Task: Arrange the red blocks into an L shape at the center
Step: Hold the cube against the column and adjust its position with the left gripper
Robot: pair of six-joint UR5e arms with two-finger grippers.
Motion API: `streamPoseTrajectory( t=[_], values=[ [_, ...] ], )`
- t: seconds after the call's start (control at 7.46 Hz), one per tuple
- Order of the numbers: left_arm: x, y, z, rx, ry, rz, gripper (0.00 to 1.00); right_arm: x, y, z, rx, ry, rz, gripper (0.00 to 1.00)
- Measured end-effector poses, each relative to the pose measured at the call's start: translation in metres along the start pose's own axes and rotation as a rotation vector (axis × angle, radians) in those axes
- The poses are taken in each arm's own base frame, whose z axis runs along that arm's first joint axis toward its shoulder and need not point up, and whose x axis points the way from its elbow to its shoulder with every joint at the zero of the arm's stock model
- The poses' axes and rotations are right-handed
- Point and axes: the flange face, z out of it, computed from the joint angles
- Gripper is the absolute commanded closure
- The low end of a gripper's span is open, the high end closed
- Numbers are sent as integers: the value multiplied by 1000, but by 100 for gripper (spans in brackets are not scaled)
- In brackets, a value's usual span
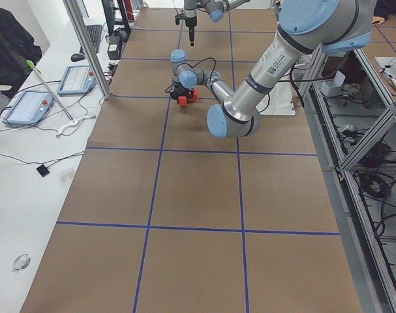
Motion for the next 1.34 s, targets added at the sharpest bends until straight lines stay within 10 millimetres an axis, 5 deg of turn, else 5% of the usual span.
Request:
streamPoseTrajectory(
  t=[0.54,0.67,0.8,1.34],
  values=[
    [1,0,0,-1,1,0,96,0,0,0,0,0,-1,0],
    [1,0,-1,-1,1,1,85,0,0,0,0,0,-1,0],
    [1,0,-1,-1,1,2,6,0,0,0,0,0,-1,0],
    [1,0,-1,-3,2,2,0,1,0,0,-1,1,-1,0]
  ],
)
